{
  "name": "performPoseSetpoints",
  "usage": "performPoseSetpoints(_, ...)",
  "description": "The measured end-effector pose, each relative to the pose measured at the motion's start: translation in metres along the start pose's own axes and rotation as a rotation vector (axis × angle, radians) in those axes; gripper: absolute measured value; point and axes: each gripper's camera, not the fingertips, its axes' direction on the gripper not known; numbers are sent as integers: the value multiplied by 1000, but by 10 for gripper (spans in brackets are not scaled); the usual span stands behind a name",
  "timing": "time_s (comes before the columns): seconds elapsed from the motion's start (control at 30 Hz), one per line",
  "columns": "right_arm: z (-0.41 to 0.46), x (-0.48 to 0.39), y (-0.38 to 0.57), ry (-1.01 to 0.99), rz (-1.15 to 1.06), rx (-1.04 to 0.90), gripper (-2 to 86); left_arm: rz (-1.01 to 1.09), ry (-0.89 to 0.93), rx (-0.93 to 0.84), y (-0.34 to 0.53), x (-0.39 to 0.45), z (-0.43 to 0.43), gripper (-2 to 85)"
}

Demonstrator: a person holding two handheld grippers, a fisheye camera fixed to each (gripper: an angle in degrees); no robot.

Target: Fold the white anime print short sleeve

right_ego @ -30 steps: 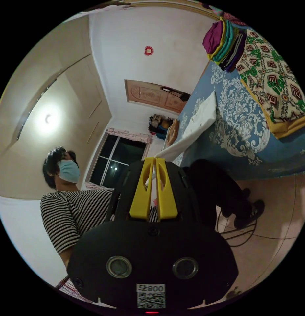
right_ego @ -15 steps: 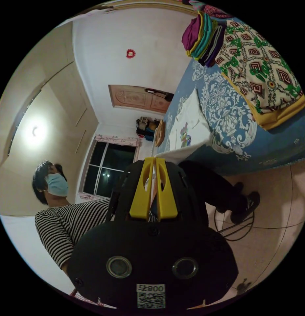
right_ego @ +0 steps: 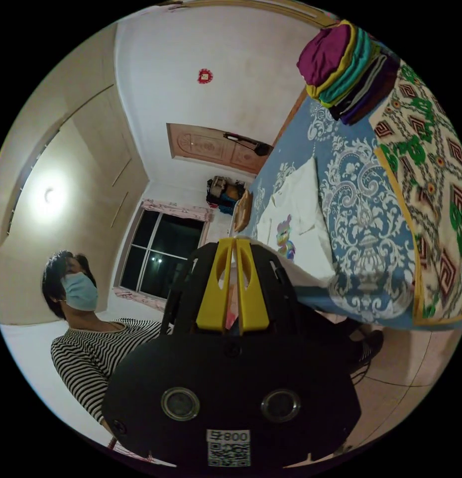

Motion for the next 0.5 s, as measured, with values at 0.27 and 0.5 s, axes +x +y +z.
performPoseSetpoints(0.27, 70, 24, -132, 55, 12, 3, 8, 11, -39, 3, -128, -85, 59, 4)
performPoseSetpoints(0.5, 135, 54, -238, 100, 26, -3, 8, 2, -94, 16, -245, -183, 110, 4)
